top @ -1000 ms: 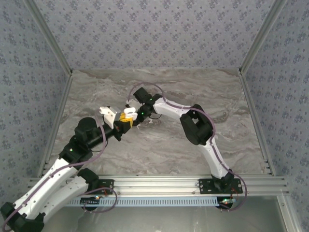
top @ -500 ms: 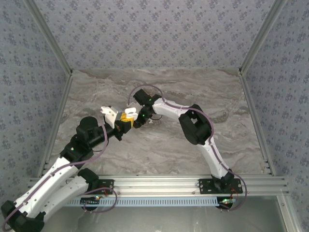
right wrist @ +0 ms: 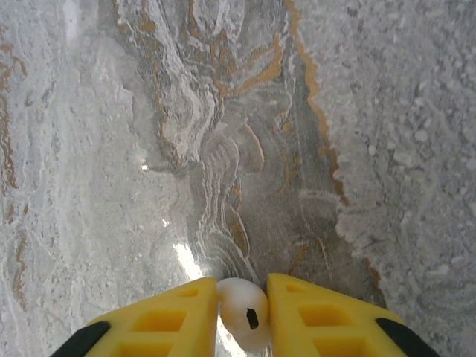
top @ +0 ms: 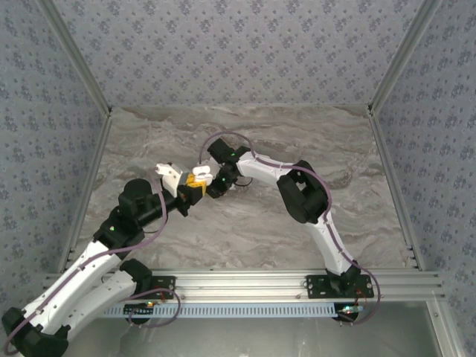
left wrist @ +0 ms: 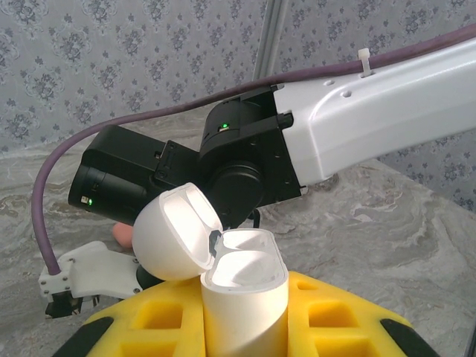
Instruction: Insert wireless bluetooth earbuds into charging case
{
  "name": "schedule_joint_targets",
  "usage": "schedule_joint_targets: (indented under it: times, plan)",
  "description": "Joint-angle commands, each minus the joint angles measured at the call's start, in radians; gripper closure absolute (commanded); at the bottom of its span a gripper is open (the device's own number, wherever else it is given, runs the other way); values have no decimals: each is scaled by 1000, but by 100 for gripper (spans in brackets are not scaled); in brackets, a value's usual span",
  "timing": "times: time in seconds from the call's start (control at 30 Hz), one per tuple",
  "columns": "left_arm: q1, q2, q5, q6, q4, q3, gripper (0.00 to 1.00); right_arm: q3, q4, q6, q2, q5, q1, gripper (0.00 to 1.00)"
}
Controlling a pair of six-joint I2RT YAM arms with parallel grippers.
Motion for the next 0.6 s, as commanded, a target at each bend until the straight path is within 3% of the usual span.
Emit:
schedule_joint_targets:
  times: [0.0, 0.3, 0.57]
  plan:
    - [-8, -3, -12, 1, 27, 19, 100, -26, -86, -15, -24, -5, 0, 77]
    - [-7, 1, -9, -2, 31, 18, 100, -65, -32, 4, -80, -16, -9, 86]
    - [-8, 20, 26, -26, 96, 2, 100, -278, 175, 132, -350, -46, -90, 89]
